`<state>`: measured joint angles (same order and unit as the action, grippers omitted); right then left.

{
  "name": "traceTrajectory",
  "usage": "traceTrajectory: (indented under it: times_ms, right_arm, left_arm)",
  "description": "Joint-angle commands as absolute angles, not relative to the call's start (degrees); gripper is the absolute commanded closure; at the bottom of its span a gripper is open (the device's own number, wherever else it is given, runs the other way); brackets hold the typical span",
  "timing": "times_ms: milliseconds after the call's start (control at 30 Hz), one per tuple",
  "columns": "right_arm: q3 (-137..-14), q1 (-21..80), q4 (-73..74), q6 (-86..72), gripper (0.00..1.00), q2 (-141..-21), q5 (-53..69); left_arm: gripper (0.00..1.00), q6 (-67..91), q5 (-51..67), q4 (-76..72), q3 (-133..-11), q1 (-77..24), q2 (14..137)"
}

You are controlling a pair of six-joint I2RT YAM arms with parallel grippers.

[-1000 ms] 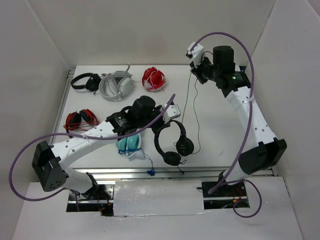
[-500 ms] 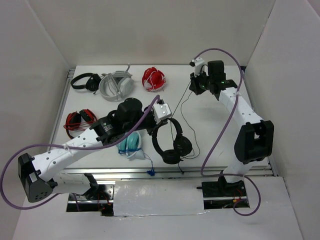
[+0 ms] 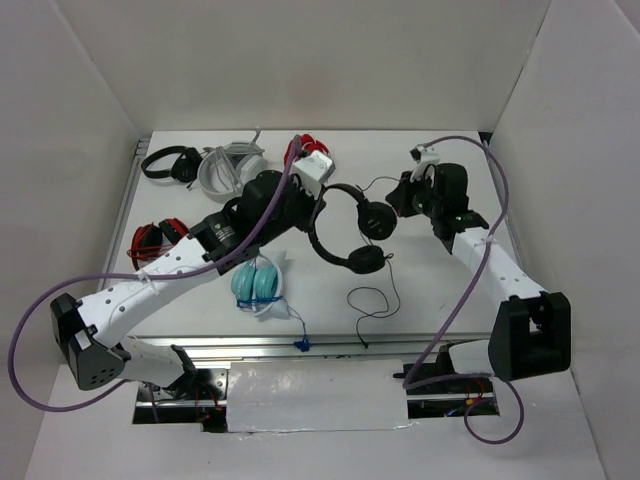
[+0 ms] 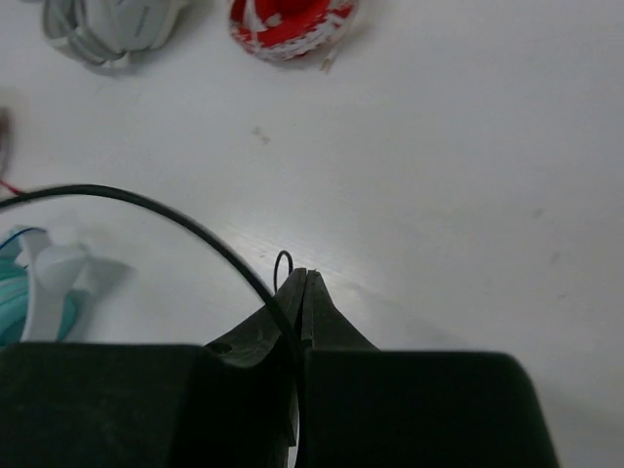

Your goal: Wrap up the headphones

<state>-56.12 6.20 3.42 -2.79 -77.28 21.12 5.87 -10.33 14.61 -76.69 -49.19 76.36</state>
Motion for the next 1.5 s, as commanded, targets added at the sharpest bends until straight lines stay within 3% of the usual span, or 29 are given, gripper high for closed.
traceTrajectory:
  times_ms: [0,400,467,633,767,1033,1200,1400,1467]
  right_arm:
    - [-50.37,10.62,-6.83,-9.22,1.00,-74.36,21.73]
    - [-43.17,18.01,-10.02,-18.71,1.00,-78.75,17.24]
    - [-40.45,20.38,-13.24,-20.47,1.00,-77.61,16.00]
    - [-31.30,25.74,-19.68,-26.01,1.00,-70.85,14.34]
    - [-29.18,33.46,-16.97,-26.28,1.00,-64.18,8.98]
    - [-37.16,43.58,1.63,-18.91,1.00,-60.03,-4.46]
    - [-47.97,51.23,13.42,-13.63,1.00,-64.33,-25.98]
    - [-56.07,51.16,12.06,2.23,1.00,-69.34,-43.57]
    - [-57.04,49.84,7.24,6.75,0.94,-70.05,-44.30]
  left_arm:
    - [1.00,12.57,-15.47,12.66,-82.17,-49.04,77.69]
    - [1.00,21.52,-31.54,13.44,-88.76,-48.43,78.66]
    - [1.00,24.24,-36.11,16.42,-90.52,-47.03,80.50]
    - [1.00,34.00,-33.49,20.83,-94.57,-37.99,85.77]
    - [1.00,37.17,-37.08,24.87,-98.26,-34.81,90.34]
    - [1.00,40.34,-45.09,30.14,-102.74,-32.87,98.17]
    - [1.00,37.19,-45.52,33.65,-105.55,-33.31,103.26]
    - [1.00,25.52,-48.78,30.25,-99.68,-38.14,103.62]
    - [1.00,22.78,-46.60,29.53,-97.04,-39.46,103.10]
